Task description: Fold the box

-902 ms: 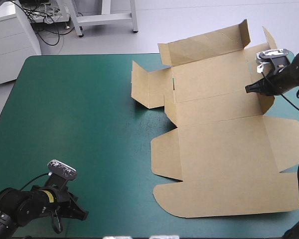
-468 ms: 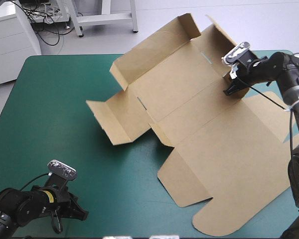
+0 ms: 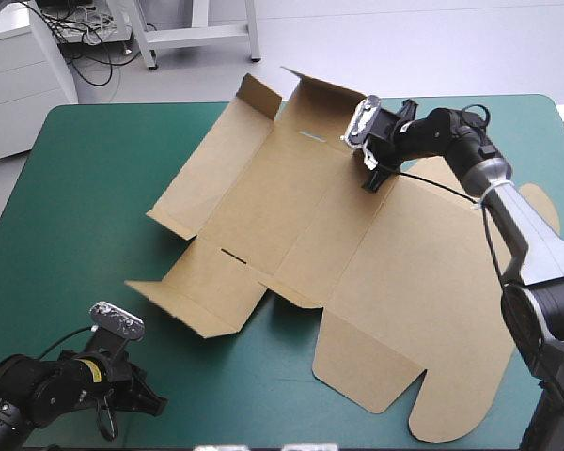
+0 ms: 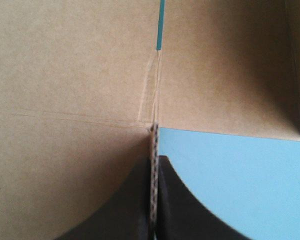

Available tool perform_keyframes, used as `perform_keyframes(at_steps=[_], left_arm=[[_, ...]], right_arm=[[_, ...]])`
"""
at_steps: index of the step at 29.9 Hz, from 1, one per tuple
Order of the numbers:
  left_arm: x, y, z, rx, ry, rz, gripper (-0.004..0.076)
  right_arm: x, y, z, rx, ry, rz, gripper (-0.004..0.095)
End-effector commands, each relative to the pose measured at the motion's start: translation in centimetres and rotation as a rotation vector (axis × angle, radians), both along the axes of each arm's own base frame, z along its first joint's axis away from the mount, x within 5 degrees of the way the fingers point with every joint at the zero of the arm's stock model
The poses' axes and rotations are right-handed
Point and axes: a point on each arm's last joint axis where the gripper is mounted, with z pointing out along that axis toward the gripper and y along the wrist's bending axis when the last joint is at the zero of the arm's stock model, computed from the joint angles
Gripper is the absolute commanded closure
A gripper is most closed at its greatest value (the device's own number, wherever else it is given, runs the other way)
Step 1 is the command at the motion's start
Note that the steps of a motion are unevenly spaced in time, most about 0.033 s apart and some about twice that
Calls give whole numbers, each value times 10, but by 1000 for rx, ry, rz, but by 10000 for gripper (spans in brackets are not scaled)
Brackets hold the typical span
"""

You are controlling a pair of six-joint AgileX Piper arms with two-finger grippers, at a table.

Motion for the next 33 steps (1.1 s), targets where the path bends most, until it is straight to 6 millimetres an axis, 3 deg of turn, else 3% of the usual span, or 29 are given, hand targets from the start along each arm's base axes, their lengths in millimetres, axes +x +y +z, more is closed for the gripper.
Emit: perform_keyframes(at_steps=[1, 6, 12, 21, 33], left_arm=[[4, -3, 9, -33, -45, 3, 756], [4, -3, 9, -33, -45, 3, 756], [4, -3, 9, -33, -45, 3, 756], [4, -3, 9, -38, -45, 4, 756], [4, -3, 9, -39, -46, 5, 756]], right_arm=[[-7, 17, 37, 46, -157, 74, 931], [-12, 43, 38, 86, -193, 195, 931], [-21, 60, 39, 92, -200, 289, 931], [-30, 68, 35, -1, -211, 451, 932], [-31, 69, 34, 3, -199, 451, 916]])
